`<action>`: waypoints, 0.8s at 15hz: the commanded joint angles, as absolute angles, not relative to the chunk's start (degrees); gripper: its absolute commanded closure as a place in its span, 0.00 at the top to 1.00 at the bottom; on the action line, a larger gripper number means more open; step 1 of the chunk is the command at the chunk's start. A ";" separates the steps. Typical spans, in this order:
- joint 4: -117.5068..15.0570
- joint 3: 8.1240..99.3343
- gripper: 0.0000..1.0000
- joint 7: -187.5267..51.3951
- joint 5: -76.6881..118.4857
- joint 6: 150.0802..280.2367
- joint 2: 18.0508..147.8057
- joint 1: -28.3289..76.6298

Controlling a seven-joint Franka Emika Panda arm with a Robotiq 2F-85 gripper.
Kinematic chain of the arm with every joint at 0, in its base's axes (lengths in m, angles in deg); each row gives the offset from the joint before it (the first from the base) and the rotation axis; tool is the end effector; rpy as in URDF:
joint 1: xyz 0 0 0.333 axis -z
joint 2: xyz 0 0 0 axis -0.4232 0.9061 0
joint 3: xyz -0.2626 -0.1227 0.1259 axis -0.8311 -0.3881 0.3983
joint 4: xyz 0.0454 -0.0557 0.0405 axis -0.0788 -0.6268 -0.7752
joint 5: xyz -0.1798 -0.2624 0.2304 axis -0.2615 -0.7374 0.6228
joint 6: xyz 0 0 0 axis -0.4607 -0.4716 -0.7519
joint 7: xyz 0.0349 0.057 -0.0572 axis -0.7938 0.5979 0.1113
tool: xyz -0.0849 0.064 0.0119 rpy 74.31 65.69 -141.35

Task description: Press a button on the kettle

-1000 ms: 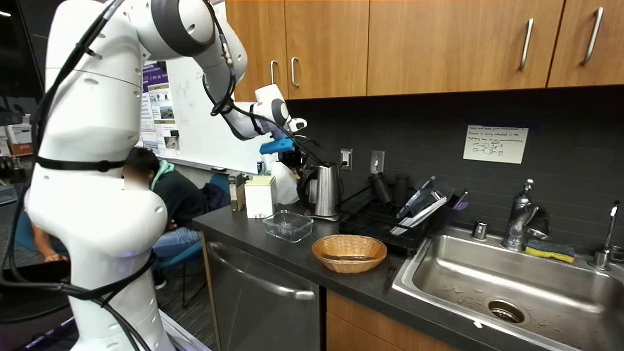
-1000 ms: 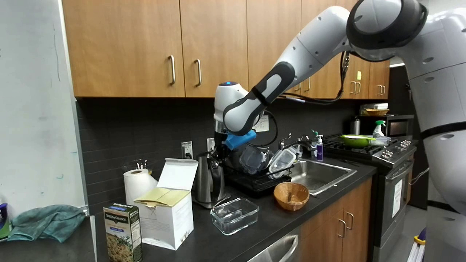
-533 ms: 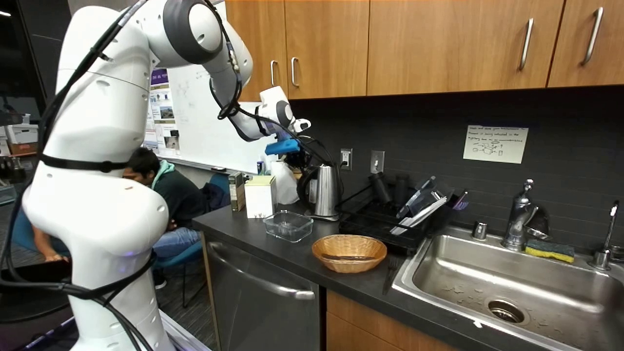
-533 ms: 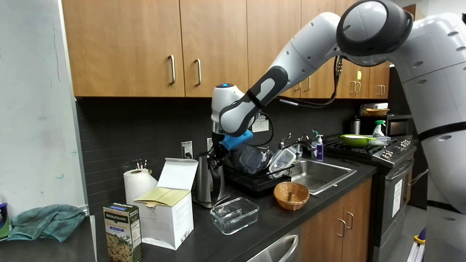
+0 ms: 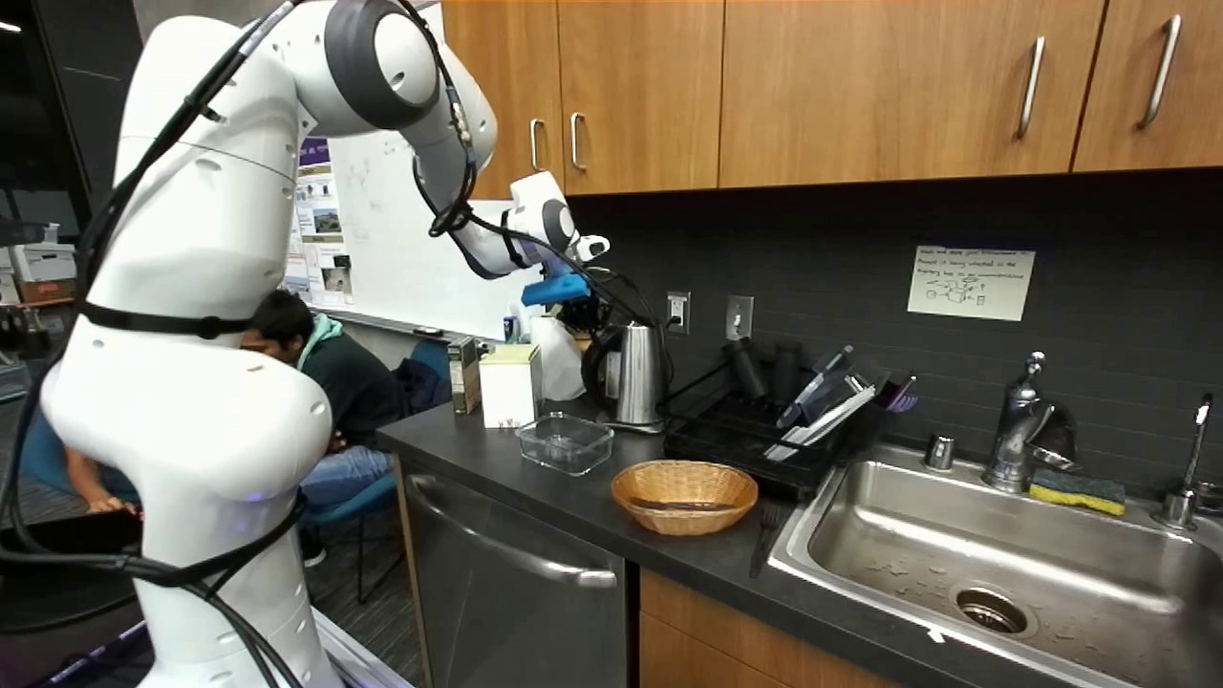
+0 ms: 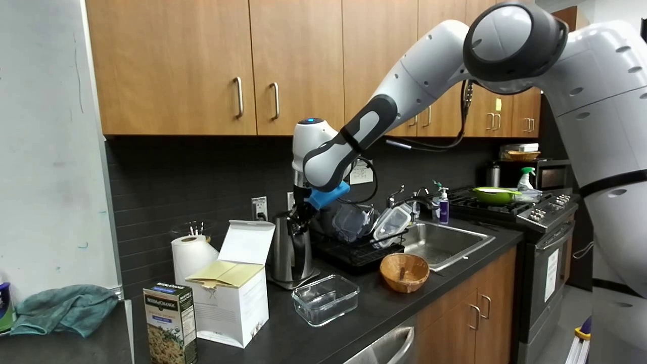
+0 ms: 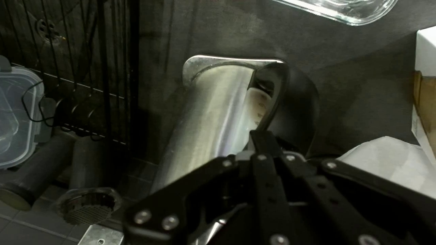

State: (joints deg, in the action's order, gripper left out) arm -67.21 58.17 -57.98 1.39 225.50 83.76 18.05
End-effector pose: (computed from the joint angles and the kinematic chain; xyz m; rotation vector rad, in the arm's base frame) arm 0.6442 0.0881 0.3805 2.8767 0.2267 0.5521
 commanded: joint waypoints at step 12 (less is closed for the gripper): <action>-66.17 57.08 0.00 -58.51 0.65 223.84 84.70 15.58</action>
State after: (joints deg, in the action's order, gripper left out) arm -67.20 58.07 -58.18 1.39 225.09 84.22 16.29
